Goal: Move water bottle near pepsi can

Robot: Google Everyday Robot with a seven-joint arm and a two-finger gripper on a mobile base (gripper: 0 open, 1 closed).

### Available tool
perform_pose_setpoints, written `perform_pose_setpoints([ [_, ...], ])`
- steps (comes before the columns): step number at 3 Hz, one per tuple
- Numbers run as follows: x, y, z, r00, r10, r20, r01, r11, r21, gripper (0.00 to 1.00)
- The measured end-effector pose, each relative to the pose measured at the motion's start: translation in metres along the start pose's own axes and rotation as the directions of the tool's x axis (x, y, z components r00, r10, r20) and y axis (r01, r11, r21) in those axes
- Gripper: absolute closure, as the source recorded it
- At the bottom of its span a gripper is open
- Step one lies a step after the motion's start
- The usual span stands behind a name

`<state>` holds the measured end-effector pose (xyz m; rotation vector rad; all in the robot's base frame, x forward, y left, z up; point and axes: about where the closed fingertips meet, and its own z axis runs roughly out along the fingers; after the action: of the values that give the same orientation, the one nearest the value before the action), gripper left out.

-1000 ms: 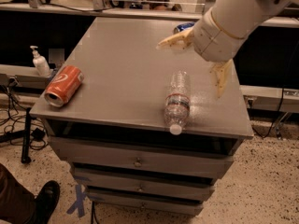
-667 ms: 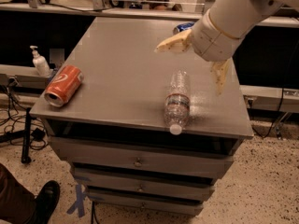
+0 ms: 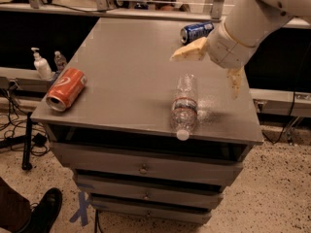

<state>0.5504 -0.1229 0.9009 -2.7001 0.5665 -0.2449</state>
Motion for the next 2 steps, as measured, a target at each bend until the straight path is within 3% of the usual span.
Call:
perform_pose_setpoints([
  [2,0.004,0.019,0.034,0.998,-0.004,-0.065,0.0,0.9987,-0.051,0.0],
])
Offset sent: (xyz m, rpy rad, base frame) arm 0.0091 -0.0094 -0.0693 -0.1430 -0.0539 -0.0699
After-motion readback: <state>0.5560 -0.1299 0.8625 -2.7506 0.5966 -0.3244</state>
